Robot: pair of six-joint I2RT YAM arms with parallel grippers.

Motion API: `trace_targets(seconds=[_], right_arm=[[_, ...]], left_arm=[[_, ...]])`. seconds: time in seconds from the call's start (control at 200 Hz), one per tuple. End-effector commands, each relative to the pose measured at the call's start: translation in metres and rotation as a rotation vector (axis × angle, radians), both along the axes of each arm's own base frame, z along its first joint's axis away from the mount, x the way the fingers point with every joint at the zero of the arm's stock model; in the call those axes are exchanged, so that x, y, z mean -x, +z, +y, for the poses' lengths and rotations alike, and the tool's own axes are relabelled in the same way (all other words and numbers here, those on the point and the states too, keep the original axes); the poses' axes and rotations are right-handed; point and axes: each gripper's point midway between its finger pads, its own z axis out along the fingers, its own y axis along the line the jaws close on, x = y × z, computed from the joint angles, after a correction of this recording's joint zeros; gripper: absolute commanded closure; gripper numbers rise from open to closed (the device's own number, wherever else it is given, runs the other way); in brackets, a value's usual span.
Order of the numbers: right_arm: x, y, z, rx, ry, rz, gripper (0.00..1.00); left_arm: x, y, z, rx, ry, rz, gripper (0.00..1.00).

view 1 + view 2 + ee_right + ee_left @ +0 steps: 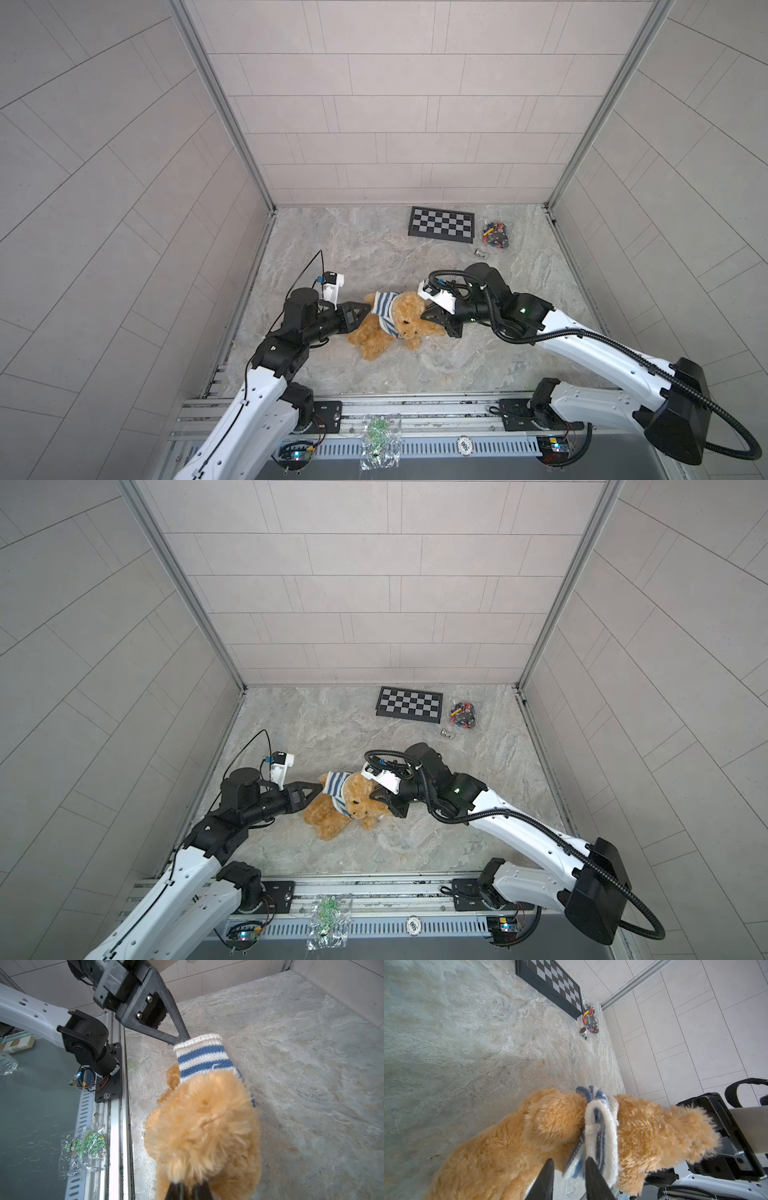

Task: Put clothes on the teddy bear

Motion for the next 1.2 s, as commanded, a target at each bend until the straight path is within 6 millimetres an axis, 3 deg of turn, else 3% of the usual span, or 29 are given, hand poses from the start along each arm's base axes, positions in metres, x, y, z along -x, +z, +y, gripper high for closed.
trace_targets(seconds=[0.0, 0.13, 0.31, 0.425, 0.701, 0.846, 0.971, 1.196], right_arm=[[0.004, 0.022, 0.005, -0.064, 0.06, -0.09, 1.0], [0.008, 0.02, 0.003, -0.061, 0.075, -0.102, 1.0], [0.011, 0.01, -0.001, -0.062, 0.085, -0.14, 1.0], [0.013, 0.006, 0.001, -0.074, 0.098, -0.142, 1.0], [0.015, 0.003, 0.002, -0.09, 0.117, -0.156, 1.0], [0.016, 0.001, 0.001, -0.085, 0.118, -0.162, 1.0], [0.015, -0.003, -0.001, -0.072, 0.115, -0.165, 1.0], [0.014, -0.004, -0.005, -0.077, 0.095, -0.193, 1.0]], left_arm=[[-0.003, -0.004, 0.001, -0.011, 0.009, 0.005, 0.67], [-0.011, 0.0, 0.004, -0.021, 0.031, -0.002, 0.52], [-0.02, 0.007, 0.007, 0.05, 0.049, -0.012, 0.54], [-0.023, 0.016, -0.001, 0.092, 0.008, -0.021, 0.48], [-0.027, -0.002, -0.007, 0.063, -0.011, 0.016, 0.42], [-0.029, -0.008, -0.022, 0.074, -0.045, 0.024, 0.42], [-0.029, -0.006, -0.033, 0.075, -0.069, 0.02, 0.52], [-0.028, -0.001, -0.033, 0.075, -0.056, 0.011, 0.92]])
